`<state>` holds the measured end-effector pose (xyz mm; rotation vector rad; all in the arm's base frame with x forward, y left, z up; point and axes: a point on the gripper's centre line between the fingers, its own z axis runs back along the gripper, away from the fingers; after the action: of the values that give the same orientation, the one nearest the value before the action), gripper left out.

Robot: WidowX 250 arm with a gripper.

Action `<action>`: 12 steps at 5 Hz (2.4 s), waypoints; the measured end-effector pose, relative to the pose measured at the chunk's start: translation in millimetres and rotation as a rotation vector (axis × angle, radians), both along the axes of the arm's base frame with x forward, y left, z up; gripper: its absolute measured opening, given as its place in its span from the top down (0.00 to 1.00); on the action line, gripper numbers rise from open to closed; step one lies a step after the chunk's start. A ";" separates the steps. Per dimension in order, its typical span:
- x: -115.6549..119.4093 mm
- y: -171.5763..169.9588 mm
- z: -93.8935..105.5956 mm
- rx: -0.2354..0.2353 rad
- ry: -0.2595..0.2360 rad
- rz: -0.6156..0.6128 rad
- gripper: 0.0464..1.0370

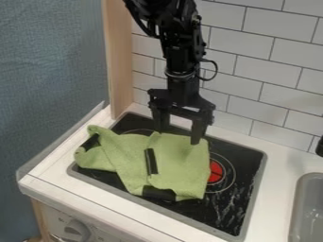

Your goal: Unfold from the cloth from the right to the left

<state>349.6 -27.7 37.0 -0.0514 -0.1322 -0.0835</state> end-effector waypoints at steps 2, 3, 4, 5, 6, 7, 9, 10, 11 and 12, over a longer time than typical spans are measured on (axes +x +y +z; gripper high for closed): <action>-20.7 9.8 -17.9 -0.012 0.062 0.018 0.04; -21.5 22.7 -7.4 -0.006 0.030 0.060 0.04; -26.6 37.6 -10.6 0.015 0.034 0.109 0.04; -25.3 45.1 -10.5 0.043 0.025 0.138 0.04; -20.4 50.0 -14.8 0.071 0.029 0.157 0.04; -15.2 51.0 -23.0 0.075 0.042 0.157 0.04; -7.9 53.4 -37.8 0.089 0.082 0.158 0.04; -5.3 53.7 -44.7 0.090 0.103 0.154 0.10; -2.8 54.2 -44.5 0.095 0.087 0.159 0.41; -2.5 55.1 -44.4 0.104 0.085 0.164 0.69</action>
<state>347.1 27.4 -7.4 0.0594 -0.0468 0.0754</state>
